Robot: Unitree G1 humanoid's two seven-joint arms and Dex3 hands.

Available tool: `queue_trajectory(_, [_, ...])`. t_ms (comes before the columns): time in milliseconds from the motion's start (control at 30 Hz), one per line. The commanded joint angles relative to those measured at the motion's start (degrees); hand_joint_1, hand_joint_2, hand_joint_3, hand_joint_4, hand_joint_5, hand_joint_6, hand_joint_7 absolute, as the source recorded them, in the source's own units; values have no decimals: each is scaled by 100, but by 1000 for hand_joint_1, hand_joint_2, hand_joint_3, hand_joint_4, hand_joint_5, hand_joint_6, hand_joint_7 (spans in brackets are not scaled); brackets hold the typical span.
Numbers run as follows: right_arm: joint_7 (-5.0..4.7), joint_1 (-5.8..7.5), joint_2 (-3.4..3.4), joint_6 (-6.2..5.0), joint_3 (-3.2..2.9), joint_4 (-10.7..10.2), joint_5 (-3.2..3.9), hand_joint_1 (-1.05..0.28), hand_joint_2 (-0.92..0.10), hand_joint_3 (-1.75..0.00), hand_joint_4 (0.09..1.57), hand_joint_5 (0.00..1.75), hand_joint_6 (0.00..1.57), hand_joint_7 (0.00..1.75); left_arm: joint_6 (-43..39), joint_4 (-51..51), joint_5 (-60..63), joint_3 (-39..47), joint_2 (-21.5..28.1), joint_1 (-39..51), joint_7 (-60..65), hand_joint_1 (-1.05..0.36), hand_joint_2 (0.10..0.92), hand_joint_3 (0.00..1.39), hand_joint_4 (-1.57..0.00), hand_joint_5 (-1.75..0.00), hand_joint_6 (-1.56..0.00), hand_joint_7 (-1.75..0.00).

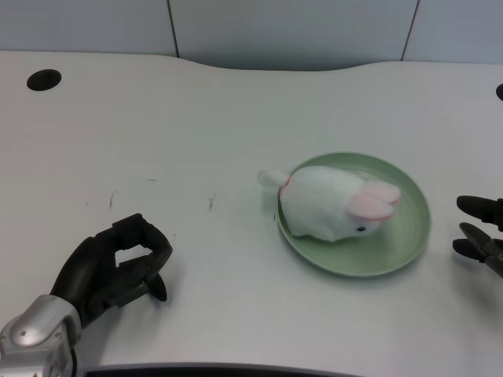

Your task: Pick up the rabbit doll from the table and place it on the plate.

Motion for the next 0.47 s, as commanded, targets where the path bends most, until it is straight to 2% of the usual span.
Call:
queue_trajectory(33, [-10, -6, -121, -14, -42, 39, 3, -418, -921, -88, 1162, 15, 935, 6, 59, 23, -27, 57, 22, 39, 34, -481, 921, 453, -637, -1746, -382, -1725])
queue_trajectory(67, [-14, -2, -123, -7, -39, 38, -5, -421, -921, -89, 1161, 15, 936, 6, 54, 43, -39, 64, 17, 38, 19, -479, 921, 453, -638, -1746, -381, -1723])
queue_trajectory(167, [53, 20, -111, 28, -61, 29, 66, -421, -921, -96, 1153, 10, 931, 3, -137, 182, -83, 79, 9, 39, -123, -467, 921, 493, -621, -1746, -361, -1730])
queue_trajectory(300, [65, 23, -111, 23, -65, 33, 70, -421, -921, -101, 1150, 8, 928, 1, -192, 240, -82, 89, 7, 26, -146, -466, 921, 502, -618, -1746, -361, -1729])
queue_trajectory(400, [104, -83, -155, -264, -60, 323, 44, -423, -921, -98, 1146, 6, 898, 2, -172, 241, -52, 71, -42, 3, -74, -505, 921, 451, -628, -1746, -378, -1731])
queue_trajectory(467, [104, -139, -163, -380, -54, 461, 34, -427, -921, -98, 1144, 4, 900, 6, -162, 267, -55, 74, -47, -22, -80, -497, 921, 457, -630, -1746, -376, -1732])
